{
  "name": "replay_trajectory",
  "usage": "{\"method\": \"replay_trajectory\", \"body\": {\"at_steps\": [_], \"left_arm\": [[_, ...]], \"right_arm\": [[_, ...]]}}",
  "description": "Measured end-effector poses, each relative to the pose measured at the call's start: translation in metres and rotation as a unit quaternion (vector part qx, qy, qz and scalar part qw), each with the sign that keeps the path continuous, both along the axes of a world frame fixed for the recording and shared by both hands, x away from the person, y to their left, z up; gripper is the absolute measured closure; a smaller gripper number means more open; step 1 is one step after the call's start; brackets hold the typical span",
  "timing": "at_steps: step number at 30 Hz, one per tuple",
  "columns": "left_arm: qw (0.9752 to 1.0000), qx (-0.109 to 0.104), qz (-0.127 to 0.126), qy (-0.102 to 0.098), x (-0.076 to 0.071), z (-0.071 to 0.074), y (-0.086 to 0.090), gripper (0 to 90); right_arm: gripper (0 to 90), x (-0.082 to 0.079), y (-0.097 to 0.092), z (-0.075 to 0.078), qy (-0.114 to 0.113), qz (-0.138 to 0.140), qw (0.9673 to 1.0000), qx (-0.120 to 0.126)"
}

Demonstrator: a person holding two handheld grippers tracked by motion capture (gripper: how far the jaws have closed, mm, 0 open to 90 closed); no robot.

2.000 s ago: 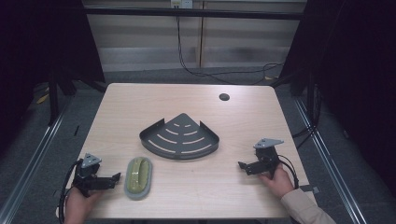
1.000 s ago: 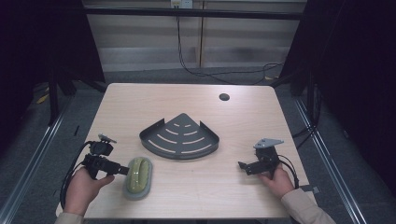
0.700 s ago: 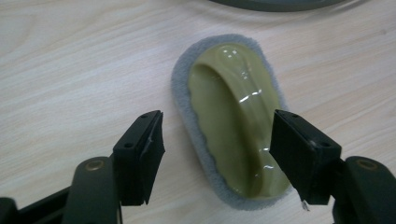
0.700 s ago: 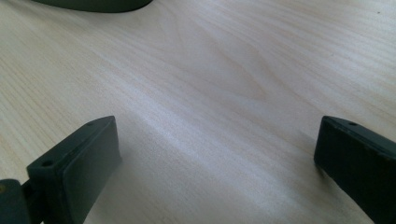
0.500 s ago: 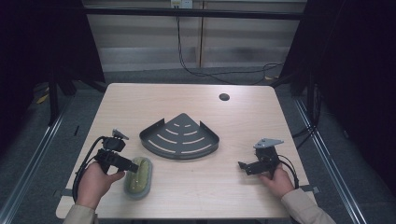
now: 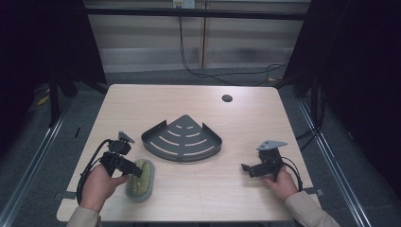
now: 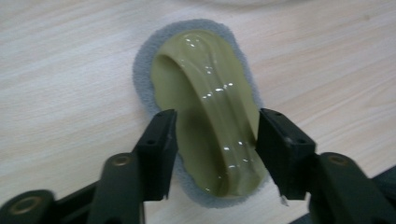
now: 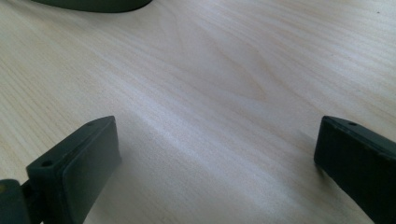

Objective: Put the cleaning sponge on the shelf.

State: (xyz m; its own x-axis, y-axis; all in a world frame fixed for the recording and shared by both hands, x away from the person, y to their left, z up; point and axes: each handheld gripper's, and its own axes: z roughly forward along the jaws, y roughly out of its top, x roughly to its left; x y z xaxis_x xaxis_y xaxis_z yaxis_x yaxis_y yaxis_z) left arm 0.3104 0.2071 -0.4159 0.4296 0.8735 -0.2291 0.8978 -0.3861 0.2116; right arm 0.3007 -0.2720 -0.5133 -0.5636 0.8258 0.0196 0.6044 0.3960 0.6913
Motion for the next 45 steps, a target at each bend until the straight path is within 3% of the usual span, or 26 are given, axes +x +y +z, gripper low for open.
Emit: {"method": "replay_trajectory", "body": {"at_steps": [4, 9, 11, 16, 22, 30, 45], "left_arm": [[0.9998, 0.003, -0.008, 0.016, 0.001, -0.004, -0.004, 53.0], [0.9995, 0.002, -0.021, 0.025, 0.002, -0.007, -0.01, 66.0], [0.9992, 0.012, -0.031, 0.024, 0.002, -0.004, -0.011, 71.5], [0.9983, 0.038, -0.04, 0.02, 0.005, 0.001, -0.013, 72.1], [0.9975, 0.044, -0.051, 0.02, 0.007, 0.007, -0.014, 72.1], [0.9976, 0.037, -0.055, 0.021, 0.011, 0.016, -0.01, 72.1], [0.9987, 0.028, -0.041, 0.011, 0.025, 0.037, -0.003, 72.1]], "right_arm": [[0.0, 0.0, 0.0, 0.0, 0.0, 0.0, 1.0, 0.0], [0.0, 0.0, 0.0, 0.0, 0.0, 0.0, 1.0, 0.0], [0.0, 0.0, 0.0, 0.0, 0.0, 0.0, 1.0, 0.0], [0.0, 0.0, 0.0, 0.0, 0.0, 0.0, 1.0, 0.0], [0.0, 0.0, 0.0, 0.0, 0.002, -0.001, 1.0, 0.001], [0.0, 0.0, 0.0, 0.0, 0.002, -0.001, 1.0, 0.0], [0.0, 0.0, 0.0, 0.0, 0.001, -0.002, 1.0, 0.0]]}}
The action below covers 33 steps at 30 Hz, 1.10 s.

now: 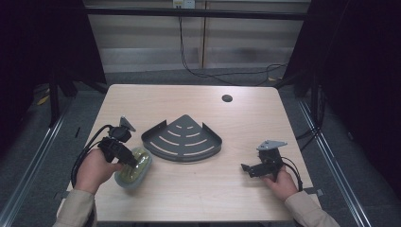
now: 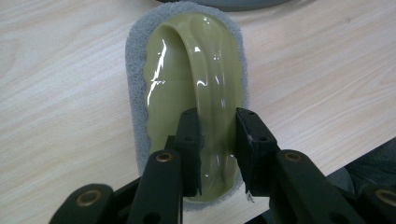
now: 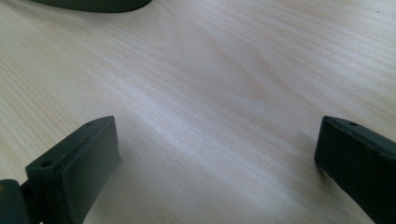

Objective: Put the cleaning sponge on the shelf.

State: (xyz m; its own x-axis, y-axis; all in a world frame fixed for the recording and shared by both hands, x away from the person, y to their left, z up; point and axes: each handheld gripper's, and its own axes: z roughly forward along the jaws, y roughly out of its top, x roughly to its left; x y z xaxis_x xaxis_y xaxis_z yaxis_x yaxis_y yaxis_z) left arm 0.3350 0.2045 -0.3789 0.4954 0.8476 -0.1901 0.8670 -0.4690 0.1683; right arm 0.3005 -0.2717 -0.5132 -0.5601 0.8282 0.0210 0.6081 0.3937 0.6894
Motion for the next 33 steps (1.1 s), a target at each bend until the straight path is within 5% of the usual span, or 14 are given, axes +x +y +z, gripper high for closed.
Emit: {"method": "replay_trajectory", "body": {"at_steps": [33], "left_arm": [[1.0, 0.002, -0.007, -0.006, 0.042, 0.025, -0.003, 72.1]], "right_arm": [[0.0, 0.0, 0.0, 0.0, -0.001, -0.001, 1.0, 0.001]]}}
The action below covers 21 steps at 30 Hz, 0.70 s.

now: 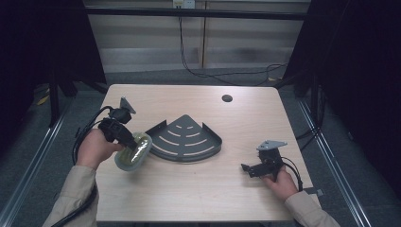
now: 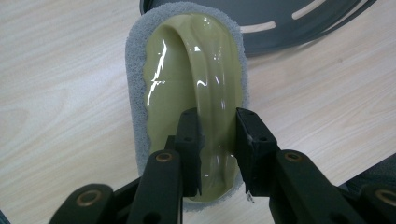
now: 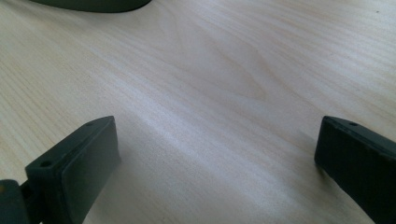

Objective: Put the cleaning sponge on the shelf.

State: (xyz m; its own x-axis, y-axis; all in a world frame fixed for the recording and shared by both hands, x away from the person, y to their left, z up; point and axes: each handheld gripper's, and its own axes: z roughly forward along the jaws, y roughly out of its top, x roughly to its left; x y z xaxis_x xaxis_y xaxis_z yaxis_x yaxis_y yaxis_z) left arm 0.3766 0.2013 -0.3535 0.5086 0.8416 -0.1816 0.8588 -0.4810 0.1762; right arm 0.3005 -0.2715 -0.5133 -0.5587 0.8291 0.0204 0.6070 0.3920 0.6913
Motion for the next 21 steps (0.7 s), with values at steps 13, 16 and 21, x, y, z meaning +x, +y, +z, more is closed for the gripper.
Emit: {"method": "replay_trajectory", "body": {"at_steps": [13, 16, 21], "left_arm": [[1.0, -0.001, -0.004, 0.0, 0.02, 0.007, -0.009, 72.0], [1.0, 0.002, -0.009, -0.002, 0.024, 0.008, -0.013, 72.0], [0.9998, 0.008, -0.018, -0.006, 0.03, 0.012, -0.02, 72.0]], "right_arm": [[0.0, 0.0, 0.0, 0.0, -0.002, 0.001, 1.0, 0.0], [0.0, 0.0, 0.0, 0.0, 0.0, 0.0, 1.0, 0.0], [0.0, 0.0, 0.0, 0.0, 0.0, 0.0, 1.0, 0.0]]}}
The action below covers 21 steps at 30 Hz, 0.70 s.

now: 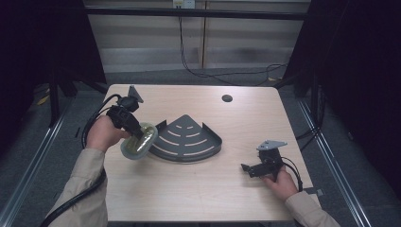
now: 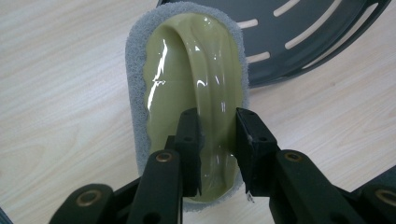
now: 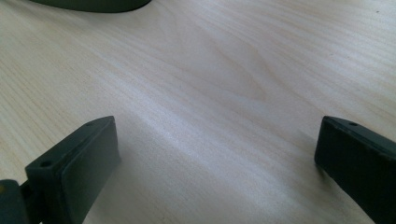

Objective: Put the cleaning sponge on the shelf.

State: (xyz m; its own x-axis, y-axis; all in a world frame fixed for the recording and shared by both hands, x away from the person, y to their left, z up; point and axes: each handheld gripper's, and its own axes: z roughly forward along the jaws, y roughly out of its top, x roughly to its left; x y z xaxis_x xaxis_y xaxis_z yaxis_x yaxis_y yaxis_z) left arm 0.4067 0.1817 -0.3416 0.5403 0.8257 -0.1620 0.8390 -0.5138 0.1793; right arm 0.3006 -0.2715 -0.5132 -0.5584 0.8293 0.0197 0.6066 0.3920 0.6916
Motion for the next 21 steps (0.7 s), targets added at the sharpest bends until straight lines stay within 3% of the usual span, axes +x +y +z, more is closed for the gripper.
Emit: {"method": "replay_trajectory", "body": {"at_steps": [21], "left_arm": [[0.9998, 0.013, -0.012, -0.002, 0.02, 0.008, -0.015, 72.0]], "right_arm": [[0.0, 0.0, 0.0, 0.0, 0.0, 0.0, 1.0, 0.0]]}}
